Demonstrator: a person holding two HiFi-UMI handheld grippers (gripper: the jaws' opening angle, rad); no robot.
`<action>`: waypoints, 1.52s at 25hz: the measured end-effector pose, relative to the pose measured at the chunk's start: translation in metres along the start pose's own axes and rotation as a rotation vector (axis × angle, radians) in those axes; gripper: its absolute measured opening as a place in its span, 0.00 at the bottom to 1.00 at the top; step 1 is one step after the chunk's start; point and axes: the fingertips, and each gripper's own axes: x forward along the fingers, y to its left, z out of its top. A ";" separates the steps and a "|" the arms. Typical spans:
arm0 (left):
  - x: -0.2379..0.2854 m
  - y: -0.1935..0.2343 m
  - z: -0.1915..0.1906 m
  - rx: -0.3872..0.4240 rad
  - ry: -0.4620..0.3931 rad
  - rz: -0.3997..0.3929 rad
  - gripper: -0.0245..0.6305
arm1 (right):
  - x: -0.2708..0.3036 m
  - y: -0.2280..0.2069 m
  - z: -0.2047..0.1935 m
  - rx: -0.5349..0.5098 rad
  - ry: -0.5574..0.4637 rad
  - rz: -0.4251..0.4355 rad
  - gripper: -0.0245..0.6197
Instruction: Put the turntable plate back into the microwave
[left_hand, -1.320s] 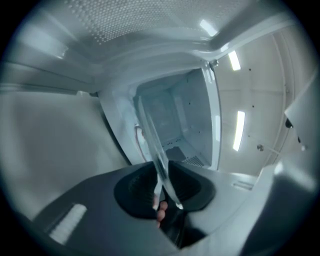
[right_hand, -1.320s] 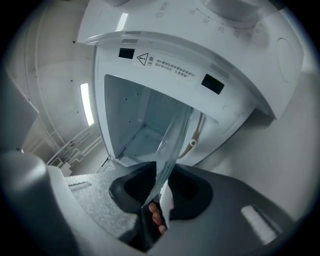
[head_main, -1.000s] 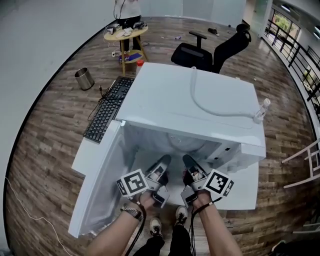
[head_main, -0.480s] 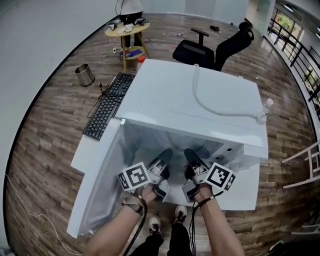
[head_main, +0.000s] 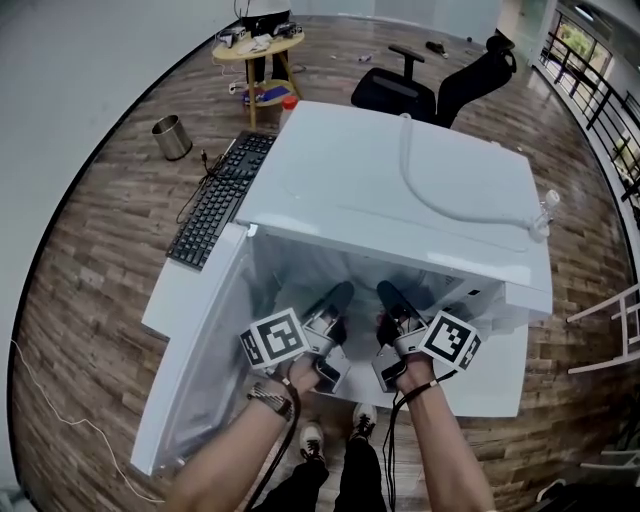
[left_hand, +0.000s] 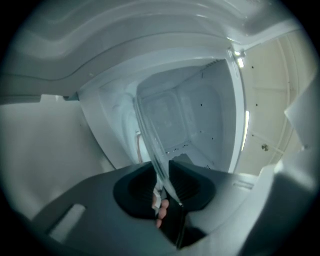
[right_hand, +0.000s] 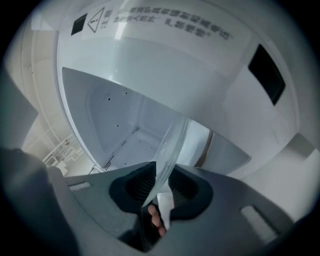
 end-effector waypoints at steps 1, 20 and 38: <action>0.000 0.000 0.001 0.004 -0.002 -0.002 0.17 | 0.000 0.000 0.001 0.004 -0.004 0.000 0.17; 0.012 0.000 0.014 -0.089 -0.020 0.036 0.18 | 0.014 -0.005 0.012 0.094 -0.010 -0.173 0.17; 0.016 0.004 0.017 -0.225 -0.149 0.031 0.09 | -0.003 0.000 -0.008 0.114 0.012 -0.114 0.24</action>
